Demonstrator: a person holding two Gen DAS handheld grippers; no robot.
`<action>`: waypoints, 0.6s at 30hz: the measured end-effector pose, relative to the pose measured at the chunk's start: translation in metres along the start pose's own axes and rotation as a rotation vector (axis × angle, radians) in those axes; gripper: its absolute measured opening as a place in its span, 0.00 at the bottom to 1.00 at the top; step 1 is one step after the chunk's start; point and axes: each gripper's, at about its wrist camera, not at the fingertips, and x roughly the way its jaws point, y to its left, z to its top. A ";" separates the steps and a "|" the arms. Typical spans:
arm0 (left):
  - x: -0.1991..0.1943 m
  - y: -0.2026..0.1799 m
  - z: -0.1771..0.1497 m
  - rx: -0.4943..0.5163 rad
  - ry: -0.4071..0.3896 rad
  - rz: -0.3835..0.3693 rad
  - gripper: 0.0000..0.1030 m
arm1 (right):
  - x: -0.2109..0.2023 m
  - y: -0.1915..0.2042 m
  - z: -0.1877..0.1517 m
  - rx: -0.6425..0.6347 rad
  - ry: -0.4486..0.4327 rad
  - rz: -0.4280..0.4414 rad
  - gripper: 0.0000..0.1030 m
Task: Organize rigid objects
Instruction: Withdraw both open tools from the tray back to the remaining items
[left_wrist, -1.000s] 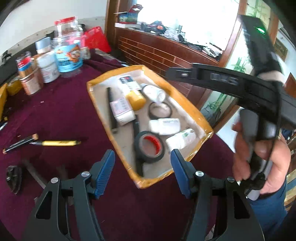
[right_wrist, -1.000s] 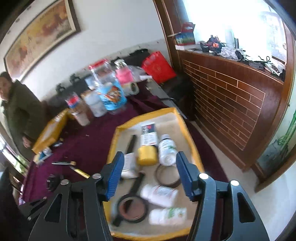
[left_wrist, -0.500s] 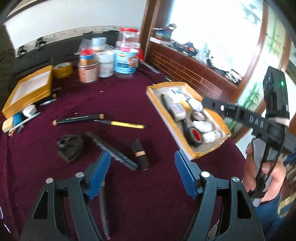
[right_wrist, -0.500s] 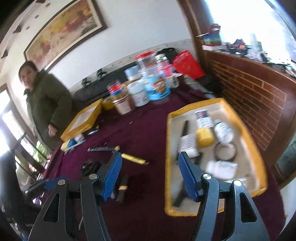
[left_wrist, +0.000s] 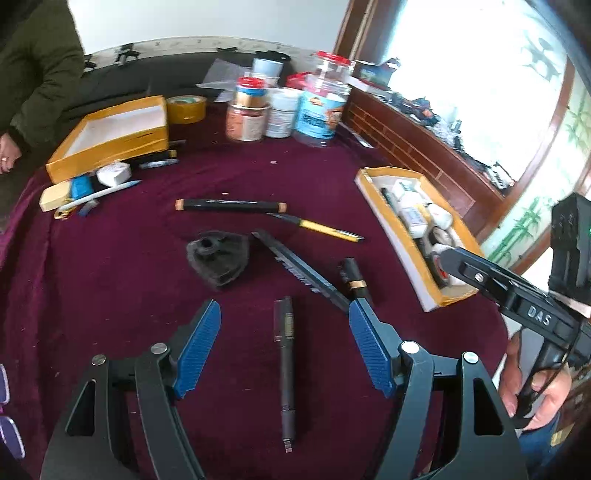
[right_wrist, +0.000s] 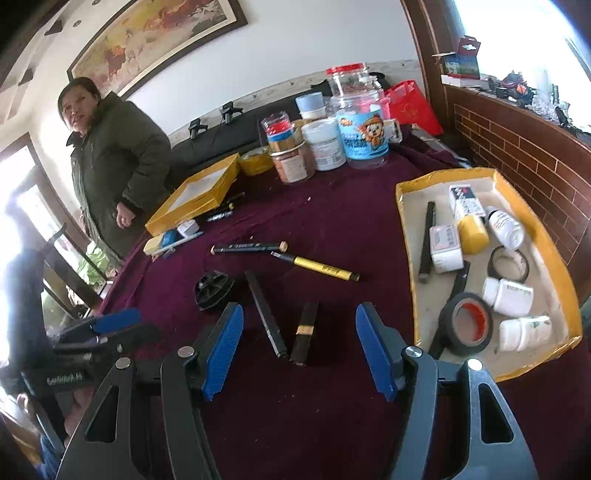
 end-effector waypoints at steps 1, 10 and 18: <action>-0.001 0.004 -0.001 -0.005 -0.002 0.013 0.70 | 0.002 0.002 -0.002 -0.002 0.007 0.004 0.57; 0.007 0.031 -0.006 -0.064 0.040 0.052 0.70 | 0.010 0.012 -0.016 -0.014 0.037 0.048 0.58; 0.036 0.038 0.005 -0.030 0.104 0.140 0.70 | 0.016 -0.005 -0.026 0.032 0.051 0.061 0.62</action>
